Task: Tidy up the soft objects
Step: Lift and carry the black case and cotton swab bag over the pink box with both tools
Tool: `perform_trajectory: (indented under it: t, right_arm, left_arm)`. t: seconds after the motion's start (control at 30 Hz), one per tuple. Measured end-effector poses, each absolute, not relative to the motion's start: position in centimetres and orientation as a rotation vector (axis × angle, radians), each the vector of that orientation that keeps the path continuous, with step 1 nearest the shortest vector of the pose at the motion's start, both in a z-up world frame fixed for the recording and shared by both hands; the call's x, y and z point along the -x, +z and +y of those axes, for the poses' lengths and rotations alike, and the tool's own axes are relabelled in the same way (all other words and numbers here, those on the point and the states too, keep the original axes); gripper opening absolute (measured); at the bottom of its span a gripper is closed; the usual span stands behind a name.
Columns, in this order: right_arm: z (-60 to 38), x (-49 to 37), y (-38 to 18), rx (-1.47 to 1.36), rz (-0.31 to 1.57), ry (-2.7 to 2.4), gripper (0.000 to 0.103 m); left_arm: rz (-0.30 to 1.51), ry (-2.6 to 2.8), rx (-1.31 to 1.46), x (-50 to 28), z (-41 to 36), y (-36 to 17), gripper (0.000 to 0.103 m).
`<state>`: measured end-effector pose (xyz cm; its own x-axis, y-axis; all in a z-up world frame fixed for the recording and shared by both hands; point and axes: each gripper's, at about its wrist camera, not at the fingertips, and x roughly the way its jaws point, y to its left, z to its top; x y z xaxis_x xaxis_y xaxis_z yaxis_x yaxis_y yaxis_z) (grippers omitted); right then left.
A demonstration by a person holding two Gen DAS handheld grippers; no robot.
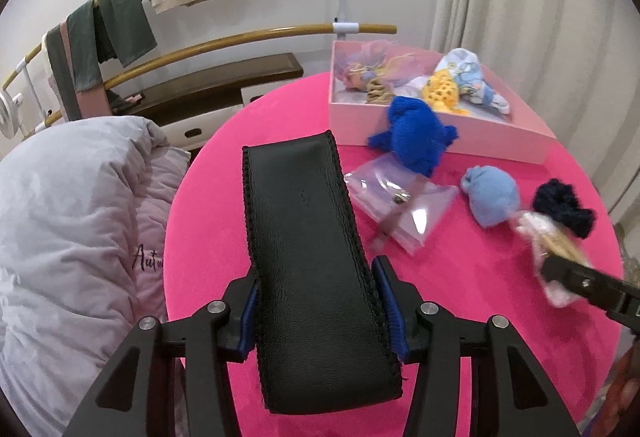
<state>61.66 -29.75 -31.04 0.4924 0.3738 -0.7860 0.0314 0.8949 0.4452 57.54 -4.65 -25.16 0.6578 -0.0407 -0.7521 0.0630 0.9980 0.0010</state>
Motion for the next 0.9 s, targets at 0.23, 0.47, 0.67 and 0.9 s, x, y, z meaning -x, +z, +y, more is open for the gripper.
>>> perform_trajectory:
  t: [0.23,0.47,0.67,0.9]
  right_arm:
    - [-28.5,-61.1,-31.3,-0.465,1.032,0.256,0.038]
    - [-26.9,-60.4,-30.4,-0.358,1.011,0.222,0.038]
    - [-26.9,-59.4,-28.4,-0.318,0.963,0.208,0.038]
    - [-26.7,-58.6,-25.6,-0.283,0.905,0.203,0.038]
  left_arm:
    - [0.837,-0.088,-0.04,-54.9,-5.6,-23.8,0.047]
    - [0.822,-0.114,-0.051,-52.7,-6.6,-22.5,0.047]
    - [0.795,-0.122,-0.049,-51.1,-7.0,-21.1,0.047]
    - [0.755,-0.135,-0.043,-49.6,-7.1,-18.9,0.047]
